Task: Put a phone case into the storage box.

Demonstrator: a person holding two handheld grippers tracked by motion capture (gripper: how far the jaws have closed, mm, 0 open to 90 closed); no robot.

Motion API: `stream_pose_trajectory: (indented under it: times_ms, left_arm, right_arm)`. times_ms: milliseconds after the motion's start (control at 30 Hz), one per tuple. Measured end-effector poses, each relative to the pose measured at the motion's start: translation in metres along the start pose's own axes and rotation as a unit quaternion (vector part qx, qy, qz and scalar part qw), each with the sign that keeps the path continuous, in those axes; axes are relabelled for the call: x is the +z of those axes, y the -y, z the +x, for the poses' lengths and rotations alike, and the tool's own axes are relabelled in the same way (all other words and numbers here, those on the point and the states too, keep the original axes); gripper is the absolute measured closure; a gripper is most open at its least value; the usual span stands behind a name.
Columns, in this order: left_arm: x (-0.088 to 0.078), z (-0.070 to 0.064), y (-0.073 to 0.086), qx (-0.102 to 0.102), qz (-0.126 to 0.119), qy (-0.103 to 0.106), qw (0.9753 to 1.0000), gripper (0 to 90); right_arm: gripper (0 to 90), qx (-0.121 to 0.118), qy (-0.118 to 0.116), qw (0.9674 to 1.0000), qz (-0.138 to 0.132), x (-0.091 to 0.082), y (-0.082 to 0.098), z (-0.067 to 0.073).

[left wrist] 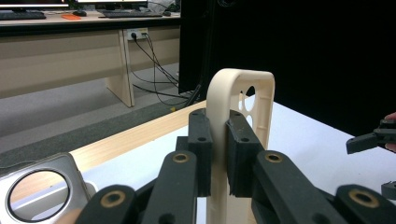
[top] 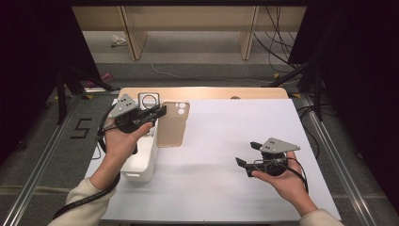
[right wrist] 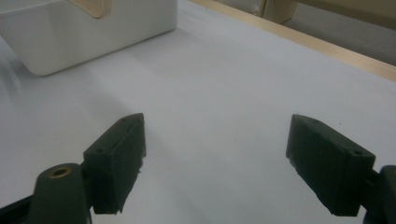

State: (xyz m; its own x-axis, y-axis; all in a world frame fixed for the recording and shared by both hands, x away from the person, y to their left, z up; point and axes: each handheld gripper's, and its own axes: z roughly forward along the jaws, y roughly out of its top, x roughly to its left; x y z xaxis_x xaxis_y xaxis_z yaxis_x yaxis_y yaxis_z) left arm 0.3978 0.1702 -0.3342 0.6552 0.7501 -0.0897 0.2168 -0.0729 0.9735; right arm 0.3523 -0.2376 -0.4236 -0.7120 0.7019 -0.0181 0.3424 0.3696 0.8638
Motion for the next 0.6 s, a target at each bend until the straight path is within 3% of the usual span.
stream_pose_trajectory:
  times_ms: [600]
  left_arm:
    - [-0.0062, 0.0092, -0.0038, -0.004, -0.001, -0.006, 1.0000, 82.0]
  right_arm:
    - [20.6, 0.006, 0.001, 1.0000, -0.004, -0.0003, 0.0004, -0.0016]
